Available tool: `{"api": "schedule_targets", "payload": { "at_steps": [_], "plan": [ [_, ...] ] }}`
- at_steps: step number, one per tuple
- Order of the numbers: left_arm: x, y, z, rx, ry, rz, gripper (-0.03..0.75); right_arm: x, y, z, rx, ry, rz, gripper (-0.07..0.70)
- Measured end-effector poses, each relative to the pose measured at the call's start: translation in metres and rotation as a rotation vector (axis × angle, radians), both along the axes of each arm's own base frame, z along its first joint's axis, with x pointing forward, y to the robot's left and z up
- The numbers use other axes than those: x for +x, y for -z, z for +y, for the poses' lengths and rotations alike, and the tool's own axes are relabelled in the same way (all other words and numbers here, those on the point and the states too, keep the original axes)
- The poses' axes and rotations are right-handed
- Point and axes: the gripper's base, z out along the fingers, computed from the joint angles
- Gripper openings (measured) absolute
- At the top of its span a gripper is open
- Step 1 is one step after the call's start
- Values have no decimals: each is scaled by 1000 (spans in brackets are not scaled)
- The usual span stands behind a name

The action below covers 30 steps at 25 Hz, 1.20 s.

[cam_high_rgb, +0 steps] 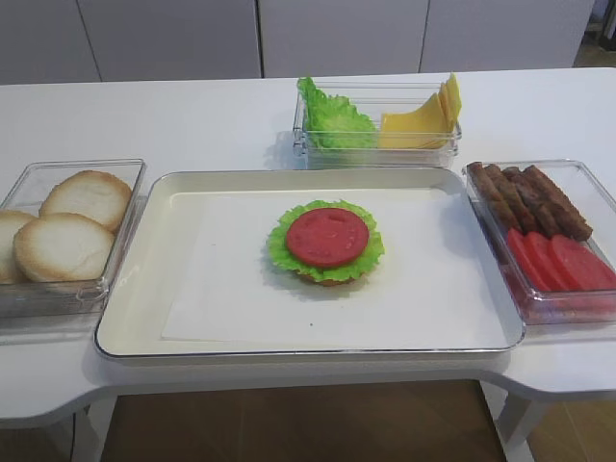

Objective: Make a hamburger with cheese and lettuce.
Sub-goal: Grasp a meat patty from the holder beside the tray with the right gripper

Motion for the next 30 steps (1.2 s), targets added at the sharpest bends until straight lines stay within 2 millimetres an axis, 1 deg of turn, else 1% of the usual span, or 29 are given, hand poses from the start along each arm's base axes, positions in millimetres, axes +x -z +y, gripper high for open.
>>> {"api": "schedule_targets", "payload": {
  "at_steps": [8, 17, 21, 24, 26, 28, 30],
  "plan": [
    [0, 0, 0, 0, 0, 0, 467, 0, 0, 0, 0, 0, 0, 392],
    [0, 0, 0, 0, -1, 0, 467, 0, 0, 0, 3, 0, 0, 303],
    [0, 0, 0, 0, -1, 0, 467, 0, 0, 0, 8, 1, 0, 290],
    [0, 0, 0, 0, -1, 0, 467, 0, -2, 0, 11, 1, -14, 312],
    [0, 0, 0, 0, -1, 0, 467, -1, -8, 2, 26, -8, -43, 363],
    [0, 0, 0, 0, -1, 0, 467, -3, -16, 3, 39, -16, -66, 411],
    [0, 0, 0, 0, -1, 0, 467, -3, -27, 4, 54, -26, -80, 434]
  ]
}}
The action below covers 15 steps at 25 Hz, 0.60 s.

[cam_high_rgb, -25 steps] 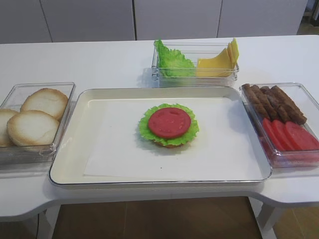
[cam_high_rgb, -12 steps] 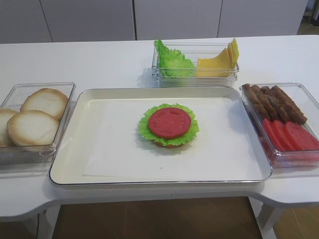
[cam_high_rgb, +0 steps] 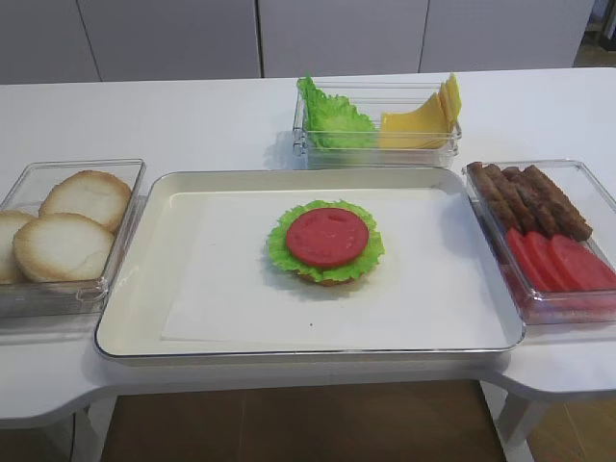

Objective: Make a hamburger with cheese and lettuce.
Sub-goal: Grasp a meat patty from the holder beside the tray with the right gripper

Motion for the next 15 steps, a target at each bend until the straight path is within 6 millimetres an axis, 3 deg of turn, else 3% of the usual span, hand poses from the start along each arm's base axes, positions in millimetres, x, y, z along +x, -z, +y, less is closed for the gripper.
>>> {"api": "schedule_targets", "payload": {
  "at_steps": [7, 15],
  "plan": [
    [0, 0, 0, 0, 0, 0, 467, 15, -44, 2, 33, -14, -29, 447],
    [0, 0, 0, 0, 0, 0, 467, 57, -72, 6, 25, -61, 45, 418]
  ]
}}
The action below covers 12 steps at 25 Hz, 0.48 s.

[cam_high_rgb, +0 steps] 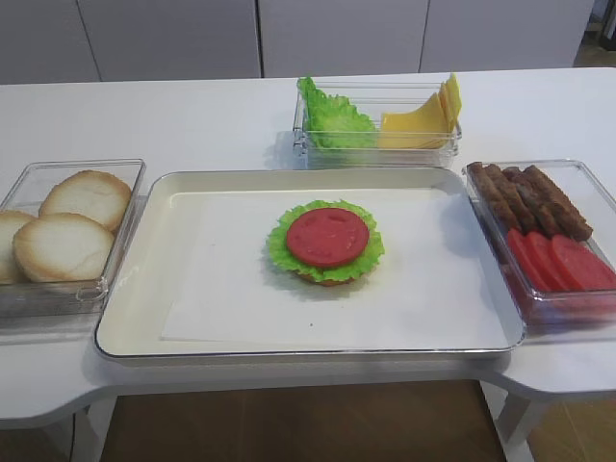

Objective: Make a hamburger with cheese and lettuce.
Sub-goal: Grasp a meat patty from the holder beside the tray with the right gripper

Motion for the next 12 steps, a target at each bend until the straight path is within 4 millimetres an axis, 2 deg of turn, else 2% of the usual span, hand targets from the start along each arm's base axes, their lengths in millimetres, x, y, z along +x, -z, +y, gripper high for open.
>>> {"api": "schedule_targets", "payload": {
  "at_steps": [7, 12],
  "plan": [
    [0, 0, 0, 0, 0, 0, 467, 27, -10, 4, 22, -39, 11, 404],
    [0, 0, 0, 0, 0, 0, 467, 38, -17, 4, 28, -35, 4, 401]
  ]
}}
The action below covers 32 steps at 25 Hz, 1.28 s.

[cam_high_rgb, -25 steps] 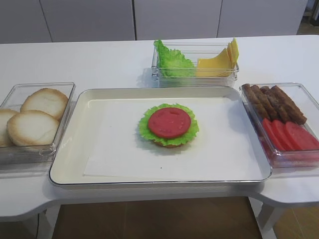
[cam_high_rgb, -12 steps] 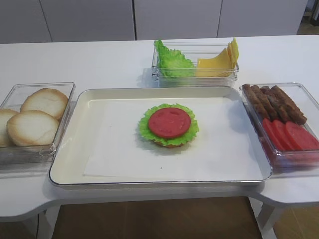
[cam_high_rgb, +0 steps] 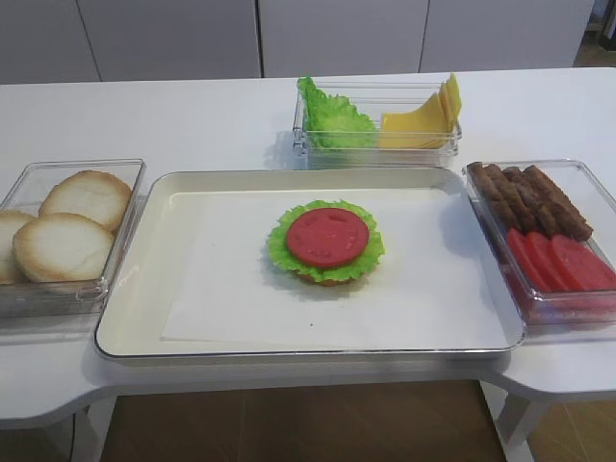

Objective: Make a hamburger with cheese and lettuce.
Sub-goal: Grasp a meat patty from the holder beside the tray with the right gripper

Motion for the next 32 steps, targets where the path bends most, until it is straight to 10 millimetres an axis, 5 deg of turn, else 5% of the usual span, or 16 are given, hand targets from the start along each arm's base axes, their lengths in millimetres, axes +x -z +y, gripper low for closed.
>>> {"api": "schedule_targets", "payload": {
  "at_steps": [18, 32],
  "plan": [
    [0, 0, 0, 0, 0, 0, 467, 83, -31, 2, 16, -7, 99, 399],
    [0, 0, 0, 0, 0, 0, 467, 171, 19, 73, -197, -95, 388, 399]
  ]
}}
